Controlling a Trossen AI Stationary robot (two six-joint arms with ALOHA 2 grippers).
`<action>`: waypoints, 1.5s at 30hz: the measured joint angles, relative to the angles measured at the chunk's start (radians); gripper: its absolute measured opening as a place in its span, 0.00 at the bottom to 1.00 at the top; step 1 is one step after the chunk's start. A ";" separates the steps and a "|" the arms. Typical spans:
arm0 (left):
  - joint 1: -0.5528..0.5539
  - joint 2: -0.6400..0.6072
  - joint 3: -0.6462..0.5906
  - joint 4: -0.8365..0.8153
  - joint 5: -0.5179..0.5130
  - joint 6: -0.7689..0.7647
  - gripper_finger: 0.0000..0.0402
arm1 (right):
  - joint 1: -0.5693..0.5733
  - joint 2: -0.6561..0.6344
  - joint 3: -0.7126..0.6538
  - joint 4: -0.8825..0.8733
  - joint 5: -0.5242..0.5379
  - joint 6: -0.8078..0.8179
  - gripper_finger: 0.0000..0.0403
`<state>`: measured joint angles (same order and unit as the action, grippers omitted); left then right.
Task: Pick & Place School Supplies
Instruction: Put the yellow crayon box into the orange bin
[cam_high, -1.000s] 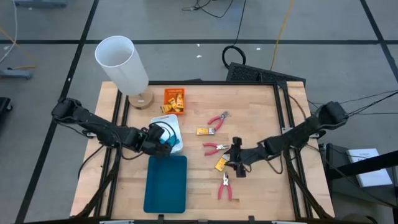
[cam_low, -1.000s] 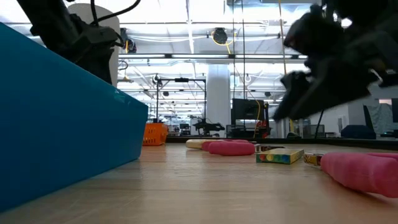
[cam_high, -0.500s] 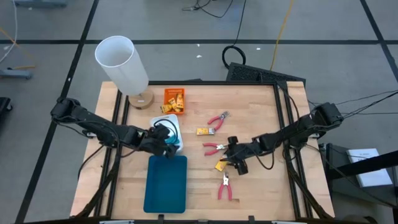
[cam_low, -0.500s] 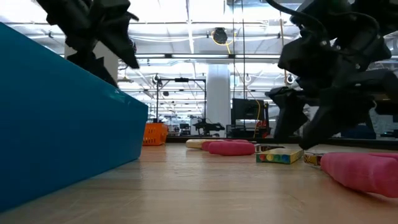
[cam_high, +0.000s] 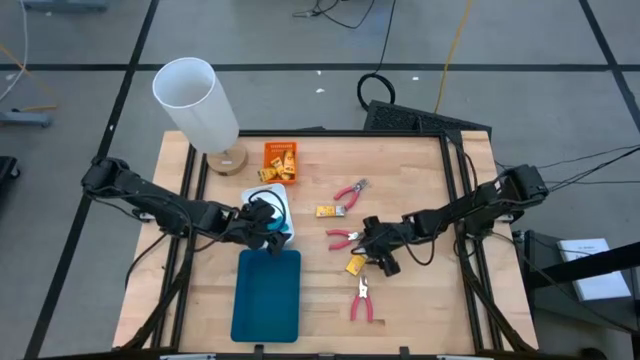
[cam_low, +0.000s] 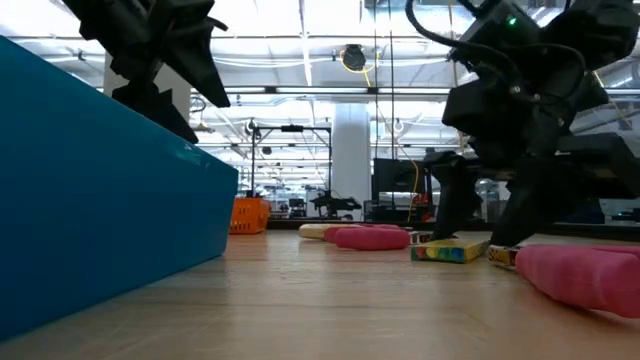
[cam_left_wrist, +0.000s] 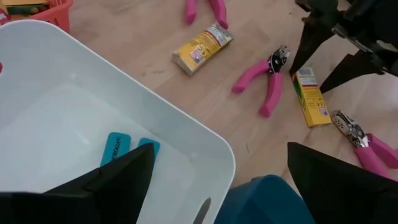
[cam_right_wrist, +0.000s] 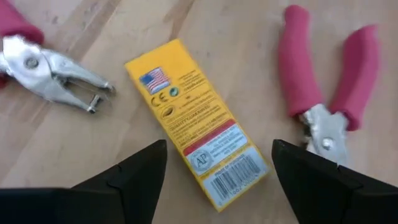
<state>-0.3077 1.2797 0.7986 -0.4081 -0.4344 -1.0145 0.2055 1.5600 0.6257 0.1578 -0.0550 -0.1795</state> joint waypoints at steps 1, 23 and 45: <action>0.000 0.000 0.000 0.000 0.000 -0.004 0.92 | -0.004 0.012 0.000 0.006 -0.017 -0.013 0.70; 0.000 0.000 0.000 0.002 -0.001 0.015 0.91 | -0.020 0.063 0.001 0.009 -0.105 0.006 0.37; 0.051 0.052 -0.002 0.364 -0.039 0.177 0.91 | 0.093 -0.259 -0.003 0.084 0.616 -0.269 0.41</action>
<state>-0.2565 1.3321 0.7963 -0.0436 -0.4732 -0.8371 0.2990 1.3015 0.6228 0.2421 0.5609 -0.4488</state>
